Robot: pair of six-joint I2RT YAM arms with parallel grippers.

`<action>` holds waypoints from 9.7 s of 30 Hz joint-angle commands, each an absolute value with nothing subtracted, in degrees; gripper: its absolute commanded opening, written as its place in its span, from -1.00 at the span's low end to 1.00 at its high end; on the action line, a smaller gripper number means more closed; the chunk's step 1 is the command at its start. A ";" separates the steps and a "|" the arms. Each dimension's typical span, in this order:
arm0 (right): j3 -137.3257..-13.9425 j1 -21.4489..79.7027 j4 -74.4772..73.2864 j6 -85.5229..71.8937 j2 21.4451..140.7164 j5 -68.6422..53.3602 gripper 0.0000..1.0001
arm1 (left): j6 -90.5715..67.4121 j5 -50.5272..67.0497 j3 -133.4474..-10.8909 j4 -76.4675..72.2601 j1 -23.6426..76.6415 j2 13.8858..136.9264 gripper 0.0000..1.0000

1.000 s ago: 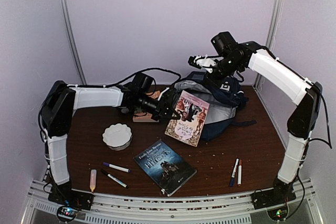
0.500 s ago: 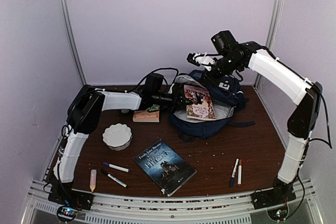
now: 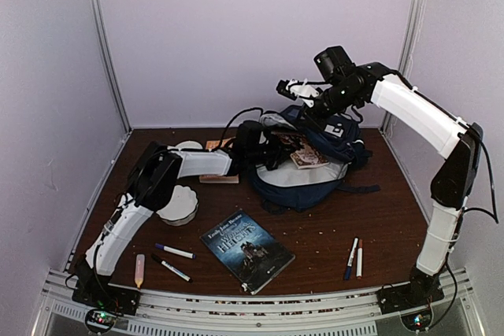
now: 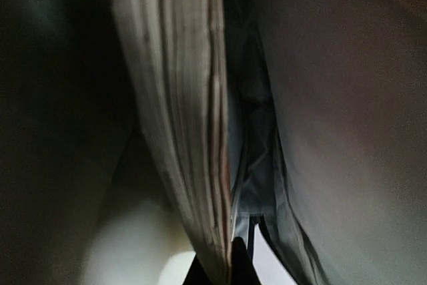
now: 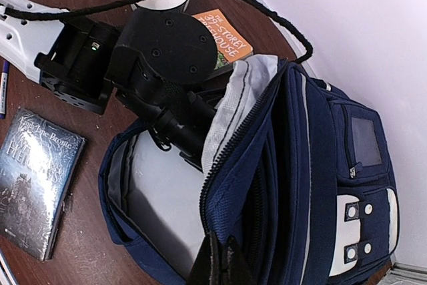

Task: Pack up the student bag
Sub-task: Place the book in the largest pocket of the bag, then move the book to the center of the board, then pick up the book from the center of the board.

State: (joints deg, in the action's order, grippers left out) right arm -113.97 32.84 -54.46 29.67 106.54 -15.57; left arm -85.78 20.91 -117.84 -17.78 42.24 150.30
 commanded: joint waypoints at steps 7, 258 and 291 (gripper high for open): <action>-113.32 34.04 -50.55 29.09 103.74 -18.92 -1.00 | -90.58 11.24 -133.28 -16.42 43.24 157.48 -1.00; -95.43 37.97 -37.32 -5.21 128.70 -48.23 0.00 | -45.08 21.16 -66.56 23.77 40.44 108.05 0.36; -115.66 37.79 -39.54 -8.35 136.50 -41.20 -0.27 | -41.13 5.26 -77.13 25.29 39.20 109.51 0.17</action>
State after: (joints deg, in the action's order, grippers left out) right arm -117.10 38.76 -37.74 -8.10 134.82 -43.57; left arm -40.40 6.98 -77.23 26.09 39.66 107.74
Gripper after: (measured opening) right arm 0.359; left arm 0.583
